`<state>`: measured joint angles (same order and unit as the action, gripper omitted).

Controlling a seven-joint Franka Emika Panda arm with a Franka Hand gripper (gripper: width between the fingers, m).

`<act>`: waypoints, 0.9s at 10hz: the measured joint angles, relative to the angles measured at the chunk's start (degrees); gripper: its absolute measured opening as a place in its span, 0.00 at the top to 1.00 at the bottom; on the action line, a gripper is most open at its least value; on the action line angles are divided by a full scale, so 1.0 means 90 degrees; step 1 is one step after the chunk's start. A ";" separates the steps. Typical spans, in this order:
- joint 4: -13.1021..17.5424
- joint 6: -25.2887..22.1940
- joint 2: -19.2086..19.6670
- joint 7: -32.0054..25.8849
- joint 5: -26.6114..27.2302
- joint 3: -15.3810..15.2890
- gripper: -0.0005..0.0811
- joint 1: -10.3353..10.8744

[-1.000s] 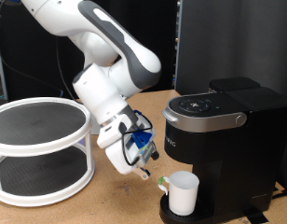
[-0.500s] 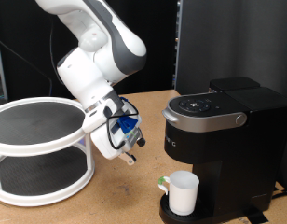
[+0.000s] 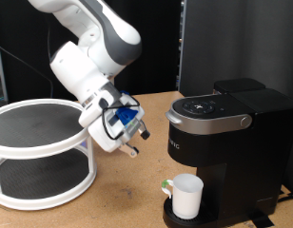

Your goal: Make a cup of coffee with the keurig machine

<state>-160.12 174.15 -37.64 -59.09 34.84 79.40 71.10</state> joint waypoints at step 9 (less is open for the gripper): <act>0.0105 -0.1570 -0.0783 0.1488 -0.0013 -0.3130 0.01 -0.2925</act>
<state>-159.18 160.02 -44.69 -45.69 34.72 51.23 44.77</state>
